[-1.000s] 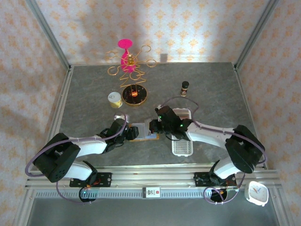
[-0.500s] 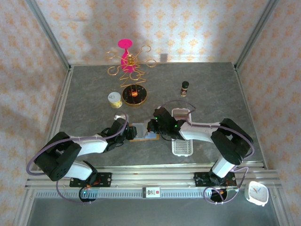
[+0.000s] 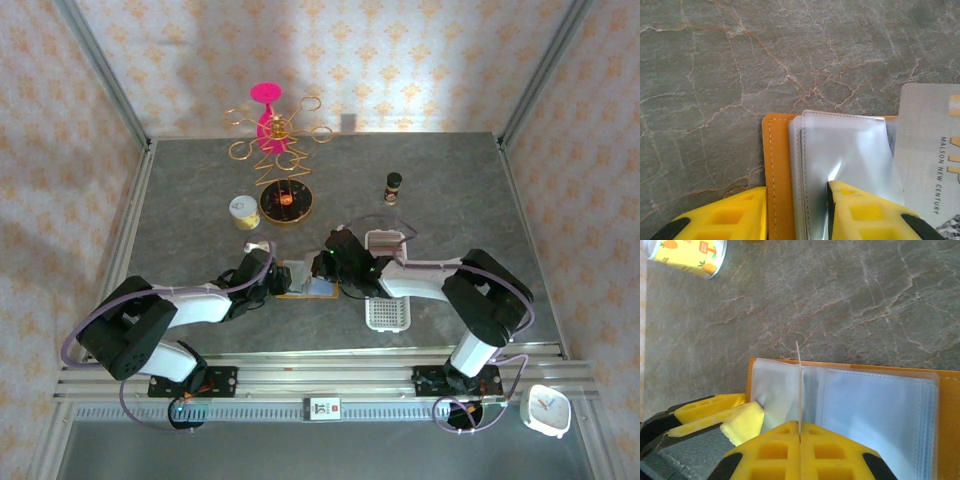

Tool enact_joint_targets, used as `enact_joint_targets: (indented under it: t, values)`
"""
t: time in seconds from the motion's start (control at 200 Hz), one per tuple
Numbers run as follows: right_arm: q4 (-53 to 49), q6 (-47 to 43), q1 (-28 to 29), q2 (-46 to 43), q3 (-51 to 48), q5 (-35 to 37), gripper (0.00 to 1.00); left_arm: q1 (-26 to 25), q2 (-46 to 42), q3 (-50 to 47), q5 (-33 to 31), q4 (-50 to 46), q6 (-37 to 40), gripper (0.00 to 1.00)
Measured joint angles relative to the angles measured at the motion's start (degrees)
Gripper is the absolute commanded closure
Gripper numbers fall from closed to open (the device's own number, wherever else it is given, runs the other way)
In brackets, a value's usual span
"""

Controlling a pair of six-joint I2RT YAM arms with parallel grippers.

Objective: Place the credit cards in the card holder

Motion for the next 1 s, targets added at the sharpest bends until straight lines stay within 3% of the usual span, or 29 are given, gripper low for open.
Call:
enact_joint_targets:
  t: [0.37,1.001]
  values:
    - [3.5,3.2,0.0,0.7,-2.0,-1.7,1.0,0.0,0.1,0.0,0.3,0.3,0.0,0.68]
    - [1.1,6.4,0.0,0.9,-2.3,-3.5,1.0,0.0,0.2,0.0,0.4,0.4,0.0,0.67]
